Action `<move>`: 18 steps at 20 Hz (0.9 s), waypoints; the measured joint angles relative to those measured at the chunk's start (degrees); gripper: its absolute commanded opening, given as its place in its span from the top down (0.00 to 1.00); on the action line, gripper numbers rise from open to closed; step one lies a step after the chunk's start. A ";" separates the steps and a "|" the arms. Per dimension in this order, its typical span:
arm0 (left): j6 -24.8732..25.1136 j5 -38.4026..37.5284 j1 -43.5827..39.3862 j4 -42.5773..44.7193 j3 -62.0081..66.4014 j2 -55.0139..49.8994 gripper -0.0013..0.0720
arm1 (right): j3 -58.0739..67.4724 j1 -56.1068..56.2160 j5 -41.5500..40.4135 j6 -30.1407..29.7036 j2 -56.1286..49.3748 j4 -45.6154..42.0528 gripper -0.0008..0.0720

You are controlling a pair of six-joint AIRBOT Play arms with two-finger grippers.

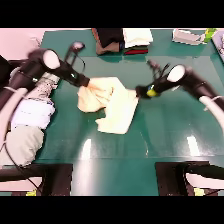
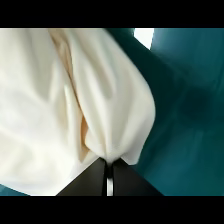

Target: Fold the shirts.

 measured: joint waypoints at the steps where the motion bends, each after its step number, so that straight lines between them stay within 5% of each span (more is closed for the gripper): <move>1: 0.00 -0.11 0.00 0.92 2.32 2.51 0.95 | 3.52 -1.01 1.53 -0.04 2.10 -1.25 0.96; 10: 1.27 -0.55 -0.13 -0.96 16.15 22.99 0.95 | 30.23 -5.60 10.93 -0.61 19.54 -4.74 0.96; 18: 4.39 -6.75 -0.17 -1.88 10.47 24.94 0.95 | 32.89 -5.90 14.86 -0.61 18.78 -6.14 0.96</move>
